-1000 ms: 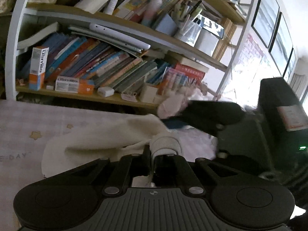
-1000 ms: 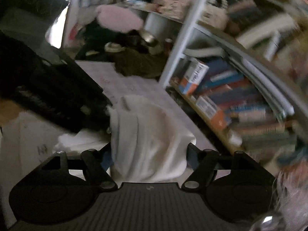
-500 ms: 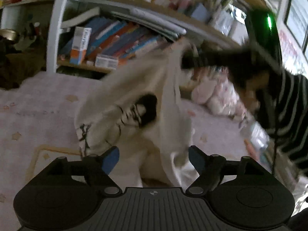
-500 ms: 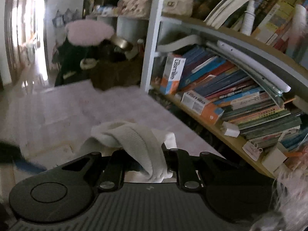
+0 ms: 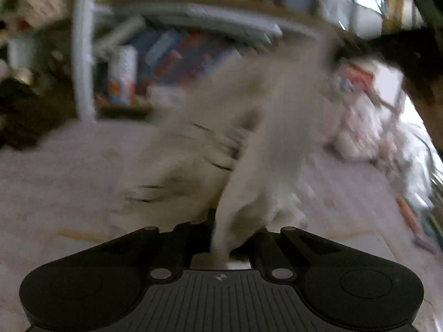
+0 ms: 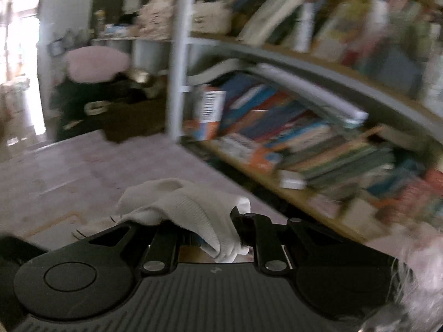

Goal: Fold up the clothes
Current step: 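Lift the T-shirt with both grippers and shake it out in the air, then lay the T-shirt flat on the bed and open both grippers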

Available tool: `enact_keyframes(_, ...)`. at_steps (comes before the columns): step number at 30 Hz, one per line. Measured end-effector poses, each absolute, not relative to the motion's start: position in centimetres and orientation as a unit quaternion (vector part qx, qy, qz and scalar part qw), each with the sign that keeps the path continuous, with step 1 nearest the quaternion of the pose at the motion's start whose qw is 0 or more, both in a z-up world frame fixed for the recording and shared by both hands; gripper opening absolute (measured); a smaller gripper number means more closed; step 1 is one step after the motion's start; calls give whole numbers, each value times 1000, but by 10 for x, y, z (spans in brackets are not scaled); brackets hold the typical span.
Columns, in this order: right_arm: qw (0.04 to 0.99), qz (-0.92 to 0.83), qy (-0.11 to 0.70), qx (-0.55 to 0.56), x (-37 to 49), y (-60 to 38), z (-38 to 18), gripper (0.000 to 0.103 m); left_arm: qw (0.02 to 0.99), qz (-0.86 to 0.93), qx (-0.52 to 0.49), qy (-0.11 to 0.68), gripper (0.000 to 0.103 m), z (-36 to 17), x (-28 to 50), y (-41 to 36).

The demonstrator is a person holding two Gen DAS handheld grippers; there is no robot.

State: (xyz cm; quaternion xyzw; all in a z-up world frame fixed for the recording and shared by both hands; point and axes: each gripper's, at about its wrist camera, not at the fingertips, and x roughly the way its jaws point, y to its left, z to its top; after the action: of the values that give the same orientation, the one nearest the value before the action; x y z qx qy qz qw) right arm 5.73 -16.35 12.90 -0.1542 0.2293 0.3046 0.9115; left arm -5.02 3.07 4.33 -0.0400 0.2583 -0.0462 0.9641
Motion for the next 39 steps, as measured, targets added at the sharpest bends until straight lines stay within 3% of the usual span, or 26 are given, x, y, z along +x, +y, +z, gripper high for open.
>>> enact_keyframes(6, 937, 276, 148, -157, 2, -189, 153, 13, 995, 10, 12, 95, 3, 132, -83, 66)
enact_keyframes(12, 959, 245, -70, -124, -87, -198, 240, 13, 991, 7, 36, -129, 4, 232, -140, 75)
enact_keyframes(18, 930, 182, -293, -126, -176, -205, 317, 13, 946, -16, 51, -320, 4, 298, -187, 70)
enact_keyframes(24, 897, 157, -402, -94, -216, -209, 354, 13, 909, -45, 50, -411, 5, 332, -209, 74)
enact_keyframes(27, 897, 153, -404, -90, -214, -209, 356, 13, 919, -67, 34, -388, 5, 337, -199, 80)
enact_keyframes(30, 927, 174, -323, -82, -185, -205, 347, 13, 948, -87, 25, -306, 5, 328, -163, 87)
enact_keyframes(34, 969, 189, -139, -74, -106, -195, 304, 13, 990, -118, 10, -74, 9, 273, -63, 95)
enact_keyframes(37, 977, 190, 57, -80, -29, -179, 224, 14, 987, -107, 23, 118, 9, 186, 23, 95)
enact_keyframes(39, 965, 178, 164, -98, 14, -166, 157, 14, 973, -96, 39, 207, 9, 126, 64, 92)
